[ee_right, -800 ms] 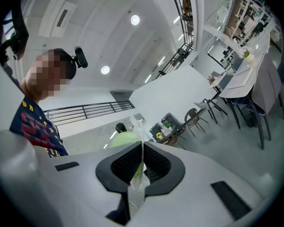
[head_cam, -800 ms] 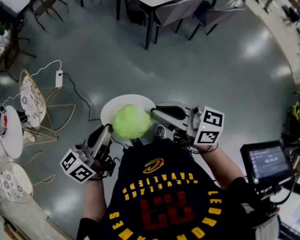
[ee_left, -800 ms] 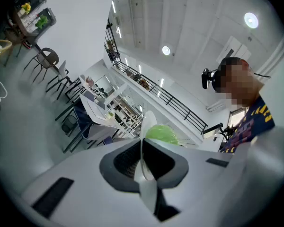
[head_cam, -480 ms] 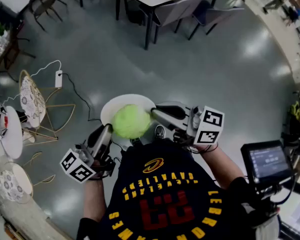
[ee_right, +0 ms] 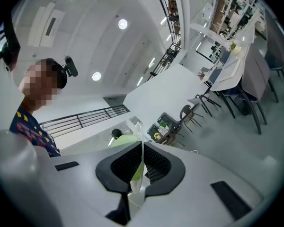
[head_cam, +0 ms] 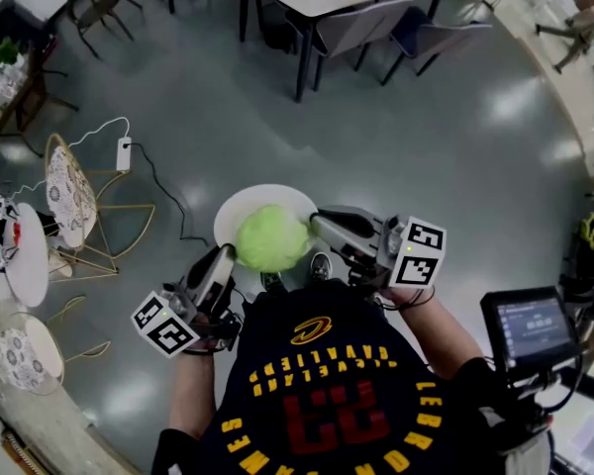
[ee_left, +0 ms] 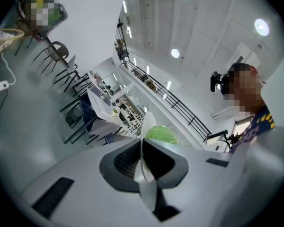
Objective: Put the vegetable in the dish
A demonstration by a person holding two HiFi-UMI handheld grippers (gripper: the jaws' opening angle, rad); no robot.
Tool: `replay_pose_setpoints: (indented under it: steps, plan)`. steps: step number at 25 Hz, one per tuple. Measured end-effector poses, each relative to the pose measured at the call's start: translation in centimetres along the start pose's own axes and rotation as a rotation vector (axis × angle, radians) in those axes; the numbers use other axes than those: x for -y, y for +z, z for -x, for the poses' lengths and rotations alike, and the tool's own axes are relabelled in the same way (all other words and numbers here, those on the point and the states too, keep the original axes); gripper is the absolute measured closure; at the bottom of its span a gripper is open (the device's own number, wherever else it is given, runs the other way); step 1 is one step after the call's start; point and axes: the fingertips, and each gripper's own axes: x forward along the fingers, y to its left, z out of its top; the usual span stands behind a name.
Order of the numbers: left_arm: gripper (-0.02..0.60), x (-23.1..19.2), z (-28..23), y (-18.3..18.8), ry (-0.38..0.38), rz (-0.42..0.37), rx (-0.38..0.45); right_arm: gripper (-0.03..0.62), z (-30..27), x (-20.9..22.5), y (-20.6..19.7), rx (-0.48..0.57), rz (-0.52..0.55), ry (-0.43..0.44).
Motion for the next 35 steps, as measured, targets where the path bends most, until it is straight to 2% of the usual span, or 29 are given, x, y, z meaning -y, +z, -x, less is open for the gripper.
replay_pose_setpoints:
  steps: [3,5,9,14,20,22,26,28,31,35]
  plan:
    - [0.565,-1.1,-0.3,-1.3,0.045,0.116,0.023,0.576,0.7,1.4,-0.6,0.001,-0.099,-0.028]
    - [0.565,-1.9,-0.6,-2.3,0.066,0.203,0.035,0.576,1.4,2.8,-1.3,0.004,-0.174,-0.076]
    - [0.565,-3.5,-1.1,-3.9,0.107,0.383,0.098,0.576,2.6,5.7,-3.0,-0.016,-0.312,-0.136]
    - [0.566,-4.2,-2.4,-5.5,0.189,0.435,0.084,0.576,3.7,8.2,-3.3,-0.061,-0.38,-0.169]
    - [0.566,-3.6,-3.4,-6.5,0.191,0.517,0.109,0.576,4.6,10.7,-3.6,-0.11,-0.488,-0.155]
    - [0.566,-4.3,-3.0,-7.1,0.23,0.552,0.13,0.577,4.3,11.2,-4.2,-0.142,-0.525,-0.16]
    - [0.565,-7.8,-1.6,-7.6,0.308,0.672,0.219,0.576,2.1,12.9,-5.6,-0.185,-0.583,-0.182]
    - [0.565,-9.2,-1.1,-7.6,0.332,0.7,0.241,0.576,1.0,13.6,-6.0,-0.198,-0.588,-0.196]
    - [0.565,-10.3,-1.1,-6.8,0.32,0.688,0.247,0.577,-0.1,13.9,-5.9,-0.202,-0.58,-0.204]
    - [0.565,-12.7,-1.8,-2.8,0.26,0.697,0.248,0.577,-4.0,15.3,-4.7,-0.185,-0.546,-0.222]
